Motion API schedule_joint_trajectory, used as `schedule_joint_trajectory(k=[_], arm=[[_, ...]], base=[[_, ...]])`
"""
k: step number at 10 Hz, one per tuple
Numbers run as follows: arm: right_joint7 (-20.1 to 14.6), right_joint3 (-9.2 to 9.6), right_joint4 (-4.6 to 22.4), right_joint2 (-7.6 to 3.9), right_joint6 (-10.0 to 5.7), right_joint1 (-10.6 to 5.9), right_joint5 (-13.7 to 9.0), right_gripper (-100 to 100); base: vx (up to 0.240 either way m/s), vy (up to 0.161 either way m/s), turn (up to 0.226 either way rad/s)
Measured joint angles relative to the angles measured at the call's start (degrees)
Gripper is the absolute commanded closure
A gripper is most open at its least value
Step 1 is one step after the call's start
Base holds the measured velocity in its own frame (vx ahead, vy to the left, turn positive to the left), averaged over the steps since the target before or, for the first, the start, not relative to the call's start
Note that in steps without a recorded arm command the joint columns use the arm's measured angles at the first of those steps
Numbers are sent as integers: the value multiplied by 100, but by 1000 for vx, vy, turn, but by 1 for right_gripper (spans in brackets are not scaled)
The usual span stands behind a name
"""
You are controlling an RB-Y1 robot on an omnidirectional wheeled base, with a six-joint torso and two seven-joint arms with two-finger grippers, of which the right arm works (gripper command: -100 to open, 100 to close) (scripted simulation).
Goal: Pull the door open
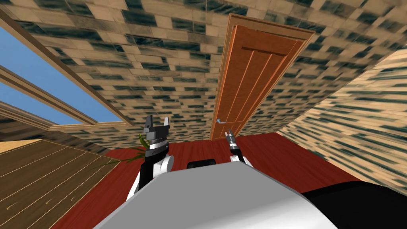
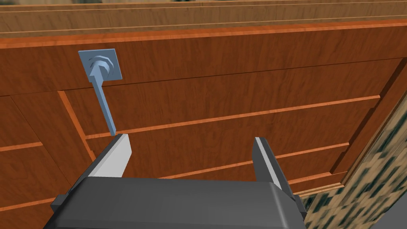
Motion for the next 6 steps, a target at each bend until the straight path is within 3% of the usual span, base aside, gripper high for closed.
schedule_joint_trajectory(k=[2, 6], arm=[[-22, -3, 241, -42, -61, -33, -13, -100], [-131, -34, 1101, -229, -327, -243, -72, -100]], base=[[66, -35, 86], [89, -54, 128]])
